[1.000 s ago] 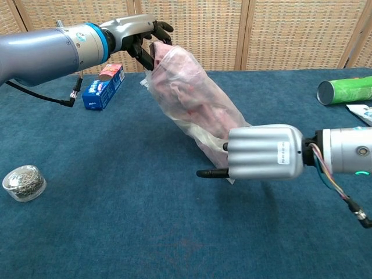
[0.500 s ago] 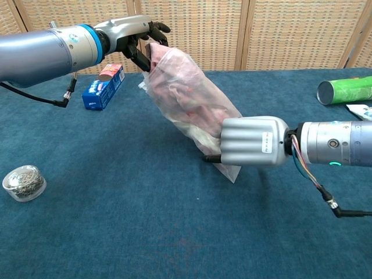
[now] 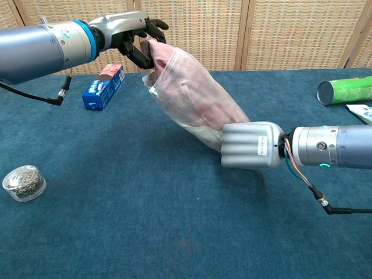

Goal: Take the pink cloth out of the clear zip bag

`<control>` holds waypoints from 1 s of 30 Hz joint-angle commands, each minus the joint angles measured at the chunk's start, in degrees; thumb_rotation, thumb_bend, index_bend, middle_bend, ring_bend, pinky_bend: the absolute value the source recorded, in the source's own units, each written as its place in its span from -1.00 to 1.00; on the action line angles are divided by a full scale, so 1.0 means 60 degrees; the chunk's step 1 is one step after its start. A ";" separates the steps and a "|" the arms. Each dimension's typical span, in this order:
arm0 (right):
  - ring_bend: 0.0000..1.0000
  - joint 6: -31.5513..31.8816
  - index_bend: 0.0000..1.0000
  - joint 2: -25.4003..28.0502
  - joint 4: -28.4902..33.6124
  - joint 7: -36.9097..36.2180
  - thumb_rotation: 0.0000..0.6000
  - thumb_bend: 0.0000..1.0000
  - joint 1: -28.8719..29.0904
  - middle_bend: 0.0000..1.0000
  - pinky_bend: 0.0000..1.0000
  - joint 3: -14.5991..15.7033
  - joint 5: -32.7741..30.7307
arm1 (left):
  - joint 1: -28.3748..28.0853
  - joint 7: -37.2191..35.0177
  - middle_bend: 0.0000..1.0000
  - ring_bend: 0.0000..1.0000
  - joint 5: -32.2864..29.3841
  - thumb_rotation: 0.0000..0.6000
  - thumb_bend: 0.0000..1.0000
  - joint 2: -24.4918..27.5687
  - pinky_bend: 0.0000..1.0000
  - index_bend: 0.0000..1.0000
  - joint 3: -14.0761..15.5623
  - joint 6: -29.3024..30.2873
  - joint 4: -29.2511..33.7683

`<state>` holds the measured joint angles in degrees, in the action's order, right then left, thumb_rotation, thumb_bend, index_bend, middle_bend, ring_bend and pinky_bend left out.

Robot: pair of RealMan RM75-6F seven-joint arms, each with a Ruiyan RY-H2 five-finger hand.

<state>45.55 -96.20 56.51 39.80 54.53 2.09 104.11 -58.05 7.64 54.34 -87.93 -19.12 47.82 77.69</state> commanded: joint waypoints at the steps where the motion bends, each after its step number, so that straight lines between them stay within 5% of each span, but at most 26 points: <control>1: 0.52 0.0344 0.85 -0.0152 -0.0353 -0.0631 1.00 1.00 0.0115 0.76 0.81 0.0222 0.0199 | 0.0033 -0.0083 -1.00 -1.00 0.0005 1.00 0.08 0.0049 -1.00 0.40 -0.0026 -0.0005 0.0002; 14: 0.57 0.1218 0.89 0.0178 -0.0342 -0.0840 1.00 1.00 -0.0067 0.79 0.87 0.0340 0.0309 | 0.0130 -0.0426 -1.00 -1.00 0.0146 1.00 0.08 0.0091 -1.00 0.40 -0.0028 0.0007 -0.0165; 30: 0.58 0.1311 0.90 0.2413 0.0729 0.0371 1.00 1.00 -0.0959 0.80 0.88 0.0605 -0.0232 | 0.0653 -0.1162 -1.00 -1.00 0.0290 1.00 0.08 0.1129 -1.00 0.40 -0.0362 0.0260 -0.0770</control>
<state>53.63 -83.20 59.97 40.87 49.76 5.57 103.64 -54.81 1.17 55.94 -82.34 -20.99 49.08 73.77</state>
